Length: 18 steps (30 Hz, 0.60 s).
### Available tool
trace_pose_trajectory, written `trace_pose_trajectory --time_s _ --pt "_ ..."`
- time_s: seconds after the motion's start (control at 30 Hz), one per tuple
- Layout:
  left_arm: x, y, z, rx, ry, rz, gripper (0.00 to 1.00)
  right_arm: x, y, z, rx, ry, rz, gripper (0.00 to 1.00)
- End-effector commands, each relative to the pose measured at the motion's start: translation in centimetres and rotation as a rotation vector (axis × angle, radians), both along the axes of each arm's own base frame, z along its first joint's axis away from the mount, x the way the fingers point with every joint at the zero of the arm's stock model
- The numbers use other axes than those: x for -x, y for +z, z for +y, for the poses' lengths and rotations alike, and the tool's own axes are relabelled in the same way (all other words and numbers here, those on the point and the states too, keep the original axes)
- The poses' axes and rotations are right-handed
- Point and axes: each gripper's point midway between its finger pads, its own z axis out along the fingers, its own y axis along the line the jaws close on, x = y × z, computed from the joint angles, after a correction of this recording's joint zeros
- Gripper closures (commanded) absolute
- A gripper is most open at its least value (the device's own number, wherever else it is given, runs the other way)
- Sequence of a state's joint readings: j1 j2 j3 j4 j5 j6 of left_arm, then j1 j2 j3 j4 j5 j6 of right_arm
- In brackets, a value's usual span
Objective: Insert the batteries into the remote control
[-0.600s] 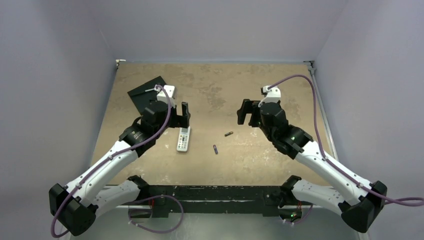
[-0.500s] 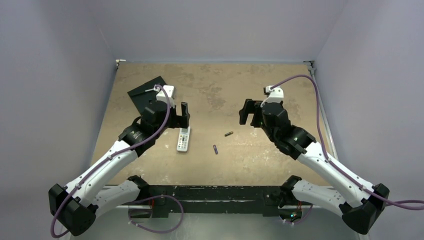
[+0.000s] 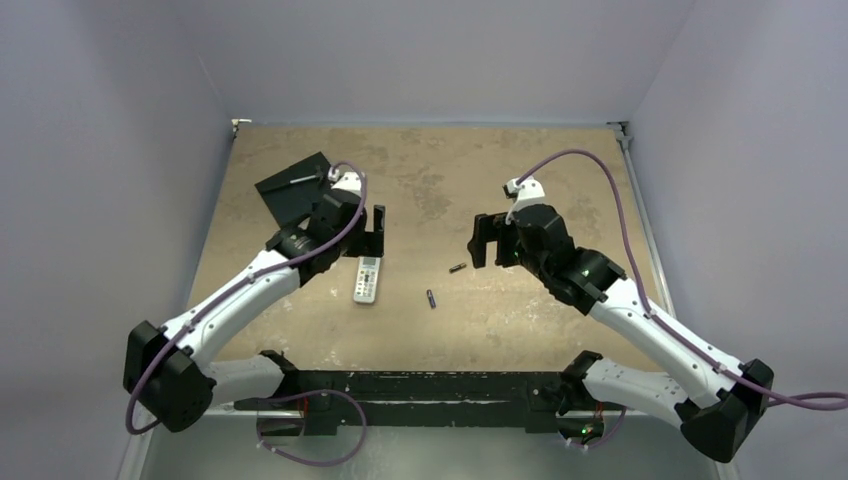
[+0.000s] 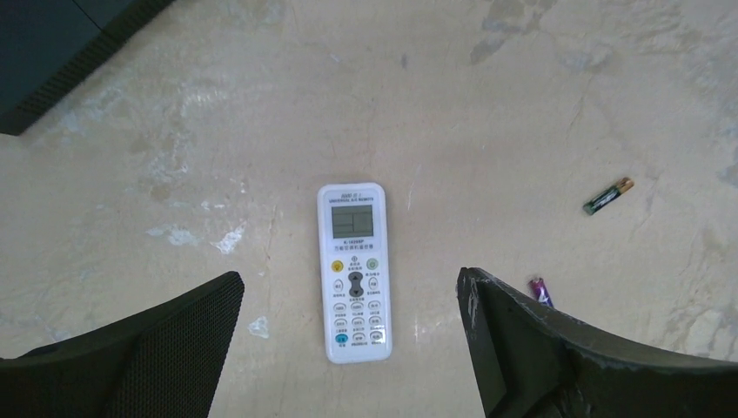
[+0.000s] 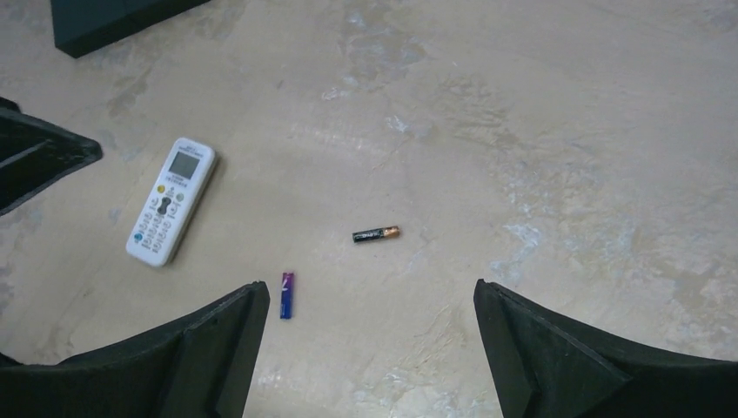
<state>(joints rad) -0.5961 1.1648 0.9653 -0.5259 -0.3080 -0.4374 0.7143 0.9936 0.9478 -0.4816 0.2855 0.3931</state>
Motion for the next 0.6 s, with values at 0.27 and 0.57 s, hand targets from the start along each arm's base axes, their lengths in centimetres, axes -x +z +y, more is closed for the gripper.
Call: trace_pose_trajectory --time_s 0.27,0.57 --pt "-0.4 -5.3 -2.5 0.008 -0.032 0.203 0.13 1.8 -0.8 3.5 -0.091 0.228 -0.003 0.01" --pt "-1.9 -8.7 -2.5 -0.035 -0.026 0.282 0.19 2.2 -1.9 4.2 -0.107 0.247 0.038 0.01"
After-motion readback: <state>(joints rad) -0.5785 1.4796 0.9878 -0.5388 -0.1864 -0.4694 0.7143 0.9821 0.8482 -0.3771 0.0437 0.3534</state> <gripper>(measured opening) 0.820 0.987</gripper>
